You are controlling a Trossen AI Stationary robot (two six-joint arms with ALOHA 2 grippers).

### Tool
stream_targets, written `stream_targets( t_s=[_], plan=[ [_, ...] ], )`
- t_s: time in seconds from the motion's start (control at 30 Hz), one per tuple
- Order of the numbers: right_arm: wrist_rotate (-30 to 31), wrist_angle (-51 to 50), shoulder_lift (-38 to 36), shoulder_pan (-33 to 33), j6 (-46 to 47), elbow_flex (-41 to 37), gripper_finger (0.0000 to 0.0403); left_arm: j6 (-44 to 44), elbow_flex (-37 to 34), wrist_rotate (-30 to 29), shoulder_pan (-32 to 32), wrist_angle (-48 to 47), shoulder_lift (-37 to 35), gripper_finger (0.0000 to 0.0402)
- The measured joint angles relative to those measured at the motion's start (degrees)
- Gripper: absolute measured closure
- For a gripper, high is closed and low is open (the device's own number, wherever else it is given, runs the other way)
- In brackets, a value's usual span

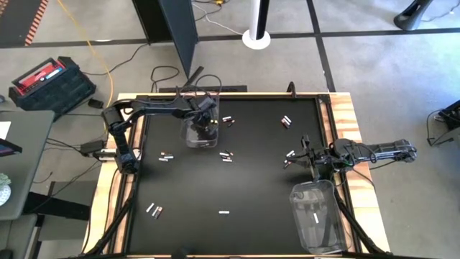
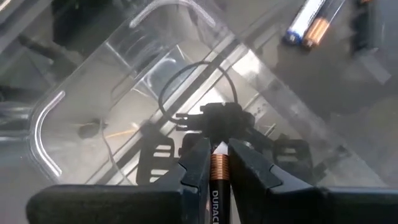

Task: Sort batteries
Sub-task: Put the black battery into the top transparent bin, then move the bottom transparent bin to the top of the table

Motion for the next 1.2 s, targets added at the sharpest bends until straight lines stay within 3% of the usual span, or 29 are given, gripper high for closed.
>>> stream_targets(
  t_s=[0.27,0.57,0.93,1.2],
  plan=[
    [0.00,0.00,-0.01,0.00,0.00,0.00,0.0392,2.81,0.38,-0.05,0.00,-4.62,0.00,0.0310],
    [0.00,-0.01,0.01,0.00,0.00,0.00,0.0392,1.14,5.74,-0.32,-0.74,-13.42,-2.58,0.0309],
    [0.01,-0.01,0.00,0.00,0.00,0.00,0.0392,-11.04,5.63,-2.70,-5.45,-18.31,-21.58,0.0310],
    [0.01,0.00,0.01,0.00,-0.01,0.00,0.0392,-21.71,-0.63,-17.66,-20.63,-10.75,-35.59,0.0310]
  ],
)
